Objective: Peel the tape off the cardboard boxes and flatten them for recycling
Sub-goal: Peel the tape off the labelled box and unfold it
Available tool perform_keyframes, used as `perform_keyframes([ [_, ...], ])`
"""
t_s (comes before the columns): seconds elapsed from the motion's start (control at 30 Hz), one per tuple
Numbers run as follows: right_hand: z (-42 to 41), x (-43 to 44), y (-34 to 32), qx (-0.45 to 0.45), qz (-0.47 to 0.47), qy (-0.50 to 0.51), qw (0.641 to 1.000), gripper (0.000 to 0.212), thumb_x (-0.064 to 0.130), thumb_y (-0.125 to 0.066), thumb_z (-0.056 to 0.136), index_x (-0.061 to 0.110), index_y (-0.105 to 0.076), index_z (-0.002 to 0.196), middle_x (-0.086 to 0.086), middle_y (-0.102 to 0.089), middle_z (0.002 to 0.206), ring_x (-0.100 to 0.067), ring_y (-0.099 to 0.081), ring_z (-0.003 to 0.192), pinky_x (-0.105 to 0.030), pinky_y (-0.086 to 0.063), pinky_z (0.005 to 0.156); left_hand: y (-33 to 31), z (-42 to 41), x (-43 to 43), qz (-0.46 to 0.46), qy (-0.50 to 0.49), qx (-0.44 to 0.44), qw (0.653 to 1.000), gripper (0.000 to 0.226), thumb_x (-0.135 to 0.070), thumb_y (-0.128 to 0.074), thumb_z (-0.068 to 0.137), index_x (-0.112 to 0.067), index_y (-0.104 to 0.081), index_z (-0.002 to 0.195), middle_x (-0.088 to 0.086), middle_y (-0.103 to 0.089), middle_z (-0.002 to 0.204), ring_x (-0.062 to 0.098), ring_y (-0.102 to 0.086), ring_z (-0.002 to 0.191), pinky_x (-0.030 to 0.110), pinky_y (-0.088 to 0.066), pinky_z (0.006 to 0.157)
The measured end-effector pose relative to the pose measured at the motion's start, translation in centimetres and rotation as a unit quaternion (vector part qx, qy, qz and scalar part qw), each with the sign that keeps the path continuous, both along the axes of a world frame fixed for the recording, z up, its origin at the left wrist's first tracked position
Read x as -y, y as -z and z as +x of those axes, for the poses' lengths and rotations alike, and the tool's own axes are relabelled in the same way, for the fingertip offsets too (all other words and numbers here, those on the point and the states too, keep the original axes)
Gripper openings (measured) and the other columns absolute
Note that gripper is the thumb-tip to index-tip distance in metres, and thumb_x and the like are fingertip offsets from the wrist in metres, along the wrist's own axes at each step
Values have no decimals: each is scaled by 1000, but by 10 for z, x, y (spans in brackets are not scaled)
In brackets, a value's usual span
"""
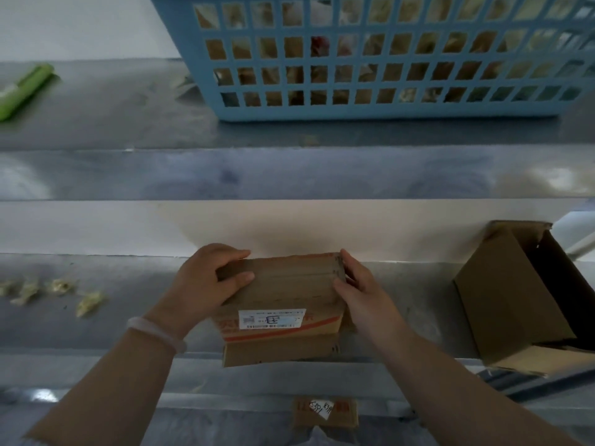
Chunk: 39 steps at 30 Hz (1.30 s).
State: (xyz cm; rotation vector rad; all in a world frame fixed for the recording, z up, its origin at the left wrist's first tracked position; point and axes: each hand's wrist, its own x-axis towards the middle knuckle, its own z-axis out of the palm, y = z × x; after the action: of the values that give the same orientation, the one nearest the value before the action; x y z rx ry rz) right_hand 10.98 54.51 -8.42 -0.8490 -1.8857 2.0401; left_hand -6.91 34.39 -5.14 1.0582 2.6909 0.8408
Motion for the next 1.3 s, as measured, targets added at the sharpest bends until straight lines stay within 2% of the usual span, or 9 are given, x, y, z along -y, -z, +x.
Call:
perform_keyframes([
  [0.13,0,4,-5,18,122,0,992,39,36,-52,98,49,-45,135,27,-57,118,18,-57,96,-4,-47,66,3,2,34,106,-50,217,969,47,-27,-74,79,-32,-58,123,-13,-59,114,-2,-58,99,6,-44,73],
  [0.2,-2,5,-6,36,188,6,981,39,35,-50,99,45,-47,136,21,-56,118,19,-54,92,4,-39,63,8,6,40,152,-48,251,955,41,-19,-74,80,-32,-61,116,-15,-62,111,-5,-60,96,4,-47,69],
  [0.43,-13,14,-9,46,173,66,982,36,17,-49,99,47,-56,119,32,-53,104,28,-51,78,3,-39,57,18,1,38,216,-93,192,953,23,-14,-66,88,-30,-65,105,-17,-64,98,5,-62,95,9,-47,75],
  [0.6,-15,30,-14,41,158,51,985,38,26,-59,95,48,-48,123,32,-51,111,19,-56,88,-4,-45,65,7,-16,53,87,9,92,992,38,-30,-76,78,-23,-67,114,-15,-58,105,2,-55,100,11,-42,84],
  [0.73,-20,50,-10,62,148,13,987,67,37,-73,82,48,-30,133,29,-48,114,7,-55,96,-18,-50,78,-10,-18,37,-26,164,-57,985,52,-54,-68,78,-30,-60,123,-13,-57,111,2,-49,98,13,-36,84],
  [0.9,-24,61,-8,75,154,37,985,57,41,-74,80,29,-50,131,12,-66,113,-5,-65,98,-35,-57,86,-12,-16,17,-38,174,-68,982,34,-49,-59,86,-36,-57,117,-14,-57,104,5,-53,93,25,-45,83],
  [0.97,-21,61,-9,87,151,39,984,61,46,-76,77,31,-49,130,15,-65,114,-5,-64,100,-33,-56,86,-10,-19,15,-60,193,-88,975,34,-49,-54,88,-37,-55,120,-14,-57,105,6,-52,93,23,-42,79],
  [1.1,-17,68,-11,111,181,78,974,50,55,-77,72,45,-46,110,25,-62,104,8,-60,90,-10,-47,65,-7,-19,11,-71,198,-122,970,36,-45,-51,91,-35,-52,125,-12,-55,109,8,-53,95,22,-41,79],
  [1.3,-12,61,-11,107,159,112,975,26,42,-74,80,39,-58,100,20,-67,99,3,-64,92,-17,-53,74,0,-10,14,-58,190,-123,972,34,-36,-47,94,-28,-50,127,-8,-55,113,12,-56,96,32,-48,84],
])
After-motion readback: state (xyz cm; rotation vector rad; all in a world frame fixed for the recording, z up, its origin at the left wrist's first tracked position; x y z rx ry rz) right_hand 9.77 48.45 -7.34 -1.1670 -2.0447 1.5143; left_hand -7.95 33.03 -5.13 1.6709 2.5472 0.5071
